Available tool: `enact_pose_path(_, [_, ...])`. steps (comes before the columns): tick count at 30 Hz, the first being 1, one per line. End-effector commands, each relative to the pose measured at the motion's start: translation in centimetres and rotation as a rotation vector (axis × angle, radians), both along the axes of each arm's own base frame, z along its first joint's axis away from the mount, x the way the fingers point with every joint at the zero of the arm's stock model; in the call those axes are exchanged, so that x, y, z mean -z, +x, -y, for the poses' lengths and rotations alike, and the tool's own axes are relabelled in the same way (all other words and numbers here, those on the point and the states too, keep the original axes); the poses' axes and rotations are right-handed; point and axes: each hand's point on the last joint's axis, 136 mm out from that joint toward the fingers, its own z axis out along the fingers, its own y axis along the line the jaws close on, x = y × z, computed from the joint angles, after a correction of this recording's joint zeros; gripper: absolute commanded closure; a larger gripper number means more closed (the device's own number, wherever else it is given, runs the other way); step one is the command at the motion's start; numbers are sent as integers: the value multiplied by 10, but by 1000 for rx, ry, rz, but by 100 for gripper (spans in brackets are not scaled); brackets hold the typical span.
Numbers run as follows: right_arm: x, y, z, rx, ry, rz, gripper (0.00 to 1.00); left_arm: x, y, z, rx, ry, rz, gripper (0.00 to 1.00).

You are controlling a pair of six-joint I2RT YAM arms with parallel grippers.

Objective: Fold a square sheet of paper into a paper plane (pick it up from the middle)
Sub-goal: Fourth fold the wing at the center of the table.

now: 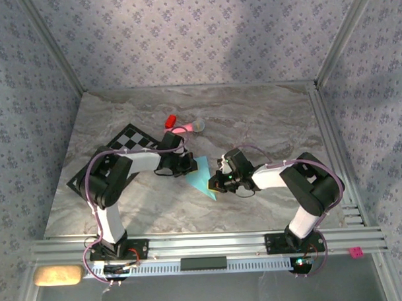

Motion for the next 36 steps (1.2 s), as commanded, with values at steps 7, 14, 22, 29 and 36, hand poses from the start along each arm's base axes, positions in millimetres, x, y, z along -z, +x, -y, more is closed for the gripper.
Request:
enact_pose_path(7, [63,-54,50,0,-254,-205,100,24,33,-41,-105,145,7,95])
enact_pose_path(14, [65,-60,52,-19,-255,-215,100,17,52,-54,-144,138,13,95])
enact_pose_path(22, [62,-66,52,-56,-244,-214,100,8,66,-63,-158,145,25,94])
enact_pose_path(29, [58,-64,52,-76,-248,-208,100,-18,68,-59,-150,111,66,93])
enact_pose_path(36, [54,-55,47,-58,-243,-192,100,-53,48,-40,-100,56,136,91])
